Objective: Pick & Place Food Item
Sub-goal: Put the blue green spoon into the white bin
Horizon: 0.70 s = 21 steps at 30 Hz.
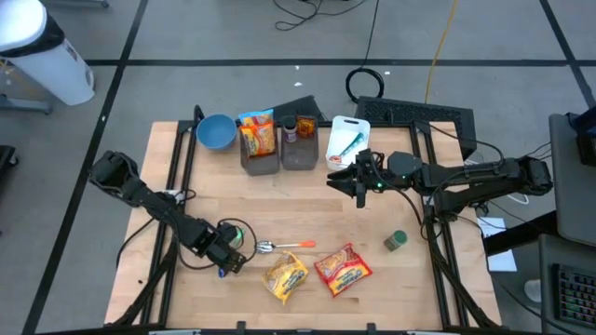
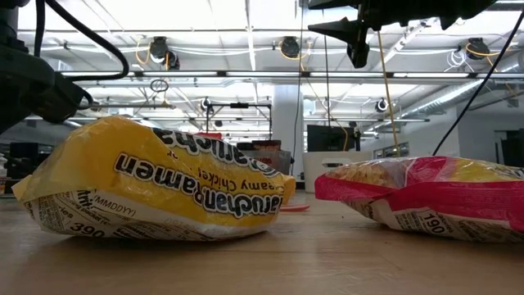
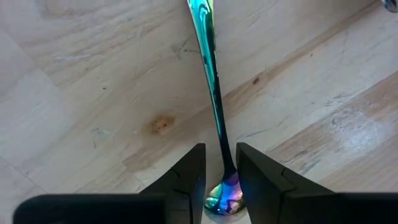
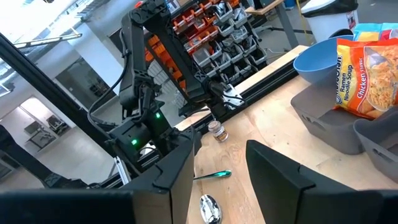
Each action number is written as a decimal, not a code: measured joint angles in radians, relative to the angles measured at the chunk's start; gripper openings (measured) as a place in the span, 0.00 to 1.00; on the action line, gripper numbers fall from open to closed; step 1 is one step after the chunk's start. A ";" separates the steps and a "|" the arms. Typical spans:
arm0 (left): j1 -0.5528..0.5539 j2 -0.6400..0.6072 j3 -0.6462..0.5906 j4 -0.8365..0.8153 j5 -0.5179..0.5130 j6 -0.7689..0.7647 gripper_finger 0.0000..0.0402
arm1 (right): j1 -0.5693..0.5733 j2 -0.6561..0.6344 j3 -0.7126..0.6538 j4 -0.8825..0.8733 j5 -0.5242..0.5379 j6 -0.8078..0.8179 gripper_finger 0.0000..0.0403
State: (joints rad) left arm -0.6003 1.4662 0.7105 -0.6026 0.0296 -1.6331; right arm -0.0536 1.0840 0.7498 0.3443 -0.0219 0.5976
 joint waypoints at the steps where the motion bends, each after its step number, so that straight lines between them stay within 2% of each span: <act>1: 0.000 0.000 0.000 0.000 0.000 0.000 0.24 | 0.000 0.000 0.000 0.000 0.000 0.000 0.35; 21: 0.038 0.000 0.000 -0.025 0.005 0.030 0.24 | 0.000 0.000 0.000 0.000 0.000 0.000 0.35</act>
State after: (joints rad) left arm -0.5625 1.4662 0.7105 -0.6273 0.0341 -1.6029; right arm -0.0536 1.0840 0.7498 0.3441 -0.0223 0.5977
